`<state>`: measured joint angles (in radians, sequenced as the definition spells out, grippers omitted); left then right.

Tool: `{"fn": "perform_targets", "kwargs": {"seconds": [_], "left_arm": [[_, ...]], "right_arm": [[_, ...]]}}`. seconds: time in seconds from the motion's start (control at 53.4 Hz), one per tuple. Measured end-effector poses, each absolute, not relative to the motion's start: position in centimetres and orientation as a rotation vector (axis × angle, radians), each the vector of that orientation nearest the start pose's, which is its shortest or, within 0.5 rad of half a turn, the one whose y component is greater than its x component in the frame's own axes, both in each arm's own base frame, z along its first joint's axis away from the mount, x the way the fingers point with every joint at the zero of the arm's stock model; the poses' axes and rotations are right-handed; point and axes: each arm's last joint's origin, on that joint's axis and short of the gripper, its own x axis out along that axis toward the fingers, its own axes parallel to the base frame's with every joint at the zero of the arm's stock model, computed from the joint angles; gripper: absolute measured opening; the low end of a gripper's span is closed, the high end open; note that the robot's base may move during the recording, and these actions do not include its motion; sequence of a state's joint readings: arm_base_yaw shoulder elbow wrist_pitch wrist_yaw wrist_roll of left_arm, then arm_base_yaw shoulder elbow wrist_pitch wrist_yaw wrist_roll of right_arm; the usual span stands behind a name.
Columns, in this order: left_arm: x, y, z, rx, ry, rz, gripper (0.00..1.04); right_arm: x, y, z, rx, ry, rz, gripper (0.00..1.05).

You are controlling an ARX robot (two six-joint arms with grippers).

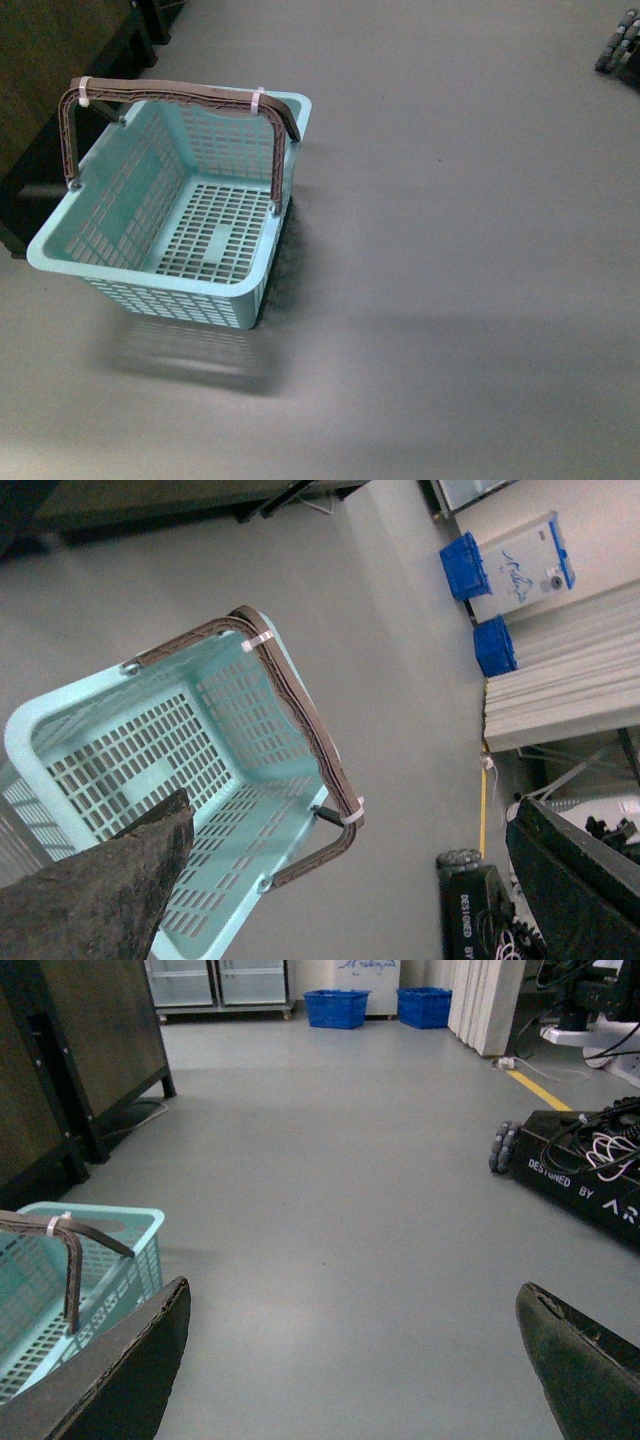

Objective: Pick mango and avocado into basket

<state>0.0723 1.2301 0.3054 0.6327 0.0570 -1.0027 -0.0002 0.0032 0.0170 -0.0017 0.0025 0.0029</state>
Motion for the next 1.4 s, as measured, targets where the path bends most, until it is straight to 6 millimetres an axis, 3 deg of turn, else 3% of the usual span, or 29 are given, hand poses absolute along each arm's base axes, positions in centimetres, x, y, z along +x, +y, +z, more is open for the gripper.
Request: {"fn": "perform_targets", "kwargs": {"seconds": [0.056, 0.15, 0.243, 0.692, 1.142, 1.404], "left_arm": [[23.7, 1.1, 15.5, -1.052, 0.288, 0.179, 0.96], [28.2, -0.2, 12.2, -1.138, 0.381, 0.236, 0.96], [30.9, -1.1, 10.6, -1.181, 0.423, 0.250, 0.96], [42.5, -5.0, 6.5, -1.307, 0.448, 0.234, 0.96], [49.0, -7.7, 4.2, -1.334, 0.438, 0.222, 0.96], [51.3, -8.7, 3.2, -1.320, 0.449, 0.233, 0.96]], "right_arm": [[9.7, 0.0, 16.9, 0.002, -0.012, -0.002, 0.96], [9.7, 0.0, 16.9, 0.003, -0.012, -0.003, 0.96], [9.7, 0.0, 16.9, 0.003, -0.012, -0.003, 0.96], [9.7, 0.0, 16.9, 0.002, -0.012, -0.003, 0.96], [9.7, 0.0, 16.9, 0.002, -0.012, -0.002, 0.96], [9.7, 0.0, 16.9, 0.003, -0.012, -0.003, 0.96]]}}
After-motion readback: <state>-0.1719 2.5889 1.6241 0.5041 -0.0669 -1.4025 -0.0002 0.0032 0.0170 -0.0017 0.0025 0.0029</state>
